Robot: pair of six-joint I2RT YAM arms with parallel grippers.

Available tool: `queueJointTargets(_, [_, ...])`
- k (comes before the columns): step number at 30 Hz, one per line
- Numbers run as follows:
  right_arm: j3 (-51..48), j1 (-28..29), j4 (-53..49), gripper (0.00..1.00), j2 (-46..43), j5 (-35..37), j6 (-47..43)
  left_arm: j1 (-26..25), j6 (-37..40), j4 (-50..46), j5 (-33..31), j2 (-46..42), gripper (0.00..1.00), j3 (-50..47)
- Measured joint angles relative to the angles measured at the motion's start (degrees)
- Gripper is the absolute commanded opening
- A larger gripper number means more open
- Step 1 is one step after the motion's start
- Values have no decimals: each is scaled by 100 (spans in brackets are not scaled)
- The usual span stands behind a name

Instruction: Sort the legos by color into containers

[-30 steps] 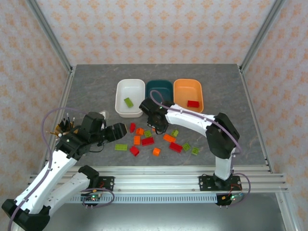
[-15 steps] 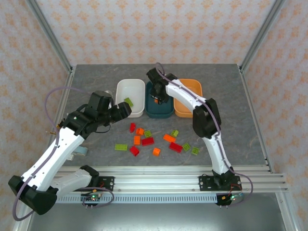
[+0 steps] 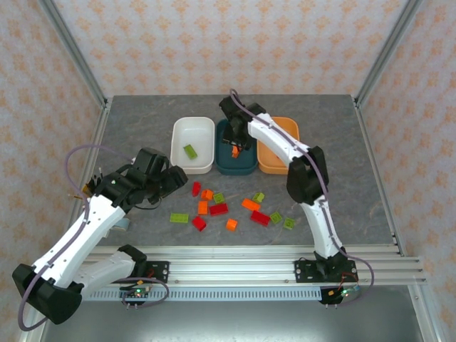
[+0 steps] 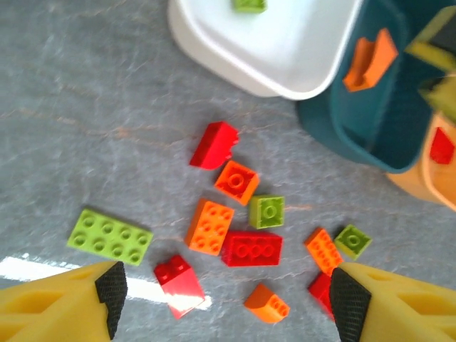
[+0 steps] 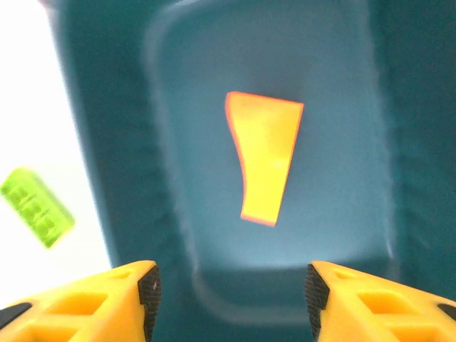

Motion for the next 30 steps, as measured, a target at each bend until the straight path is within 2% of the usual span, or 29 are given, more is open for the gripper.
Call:
queueJointTargets(4, [-1648,557,1134,60,-1683,-94,-691,0,-597,-55,144,282,69,-468])
queueJointTargets(8, [-3687,1329,2695,63,-3311,-555,-1307,0,-1427,101,431,717,64,-1222])
queueJointTargets(11, [-5027,1598,3582,65,-4026,-793,-1615,0,-2046,201,509,866,62,-1506])
queueJointTargets(13, [-5569,1661,3814,65,-4210,-837,-1744,0,-2409,310,520,920,62,-1528])
queueJointTargets(21, [-5921,1690,3897,65,-4551,-835,-1956,0,-3698,1082,629,1499,62,-1834])
queueJointTargets(27, [-5921,1690,3998,65,-4717,-833,-1952,0,-4015,1596,645,2197,62,-1825])
queueJointTargets(30, [-5936,1690,3998,65,-4717,-835,-1930,0,-4050,1589,697,2426,58,-1751])
